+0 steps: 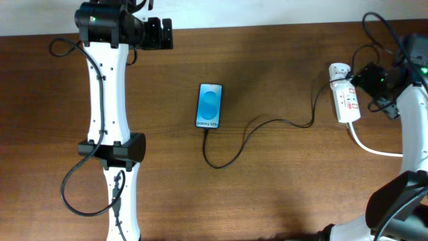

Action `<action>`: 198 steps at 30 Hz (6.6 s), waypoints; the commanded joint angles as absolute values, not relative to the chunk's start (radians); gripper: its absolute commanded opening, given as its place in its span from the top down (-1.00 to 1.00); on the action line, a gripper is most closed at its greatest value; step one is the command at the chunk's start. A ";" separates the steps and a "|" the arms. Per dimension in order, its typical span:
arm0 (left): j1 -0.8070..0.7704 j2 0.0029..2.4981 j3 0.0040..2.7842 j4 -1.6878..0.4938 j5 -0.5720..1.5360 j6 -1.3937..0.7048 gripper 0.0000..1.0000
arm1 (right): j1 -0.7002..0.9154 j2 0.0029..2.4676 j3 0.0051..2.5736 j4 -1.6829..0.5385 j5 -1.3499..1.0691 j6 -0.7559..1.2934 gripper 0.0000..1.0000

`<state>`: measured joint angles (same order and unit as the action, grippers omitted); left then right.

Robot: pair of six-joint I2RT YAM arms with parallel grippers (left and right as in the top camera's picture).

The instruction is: Plug charger to phone and switch on socket

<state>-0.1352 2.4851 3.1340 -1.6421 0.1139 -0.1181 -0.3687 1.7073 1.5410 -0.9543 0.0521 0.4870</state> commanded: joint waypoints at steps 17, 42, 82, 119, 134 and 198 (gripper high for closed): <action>-0.134 2.491 3.130 -1.644 0.096 -0.127 -0.99 | -0.498 2.046 1.548 -0.697 -0.042 0.239 -0.97; -0.134 2.491 3.130 -1.644 0.096 -0.127 -0.98 | -0.495 2.147 1.547 -0.561 -0.147 0.293 -0.97; -0.136 2.491 3.130 -1.644 0.096 -0.127 -0.99 | -0.482 2.186 1.547 -0.580 -0.189 0.194 -0.97; -0.136 2.491 3.130 -1.644 0.096 -0.127 -0.99 | -0.438 1.086 1.194 -1.149 -0.356 0.173 -0.97; -0.136 2.491 3.130 -1.644 0.096 -0.127 -0.99 | -0.437 1.182 1.194 -1.306 -0.372 0.142 -0.97; -0.136 2.491 3.130 -1.644 0.096 -0.127 -0.99 | 0.007 0.004 0.006 0.240 -0.144 -0.020 -0.97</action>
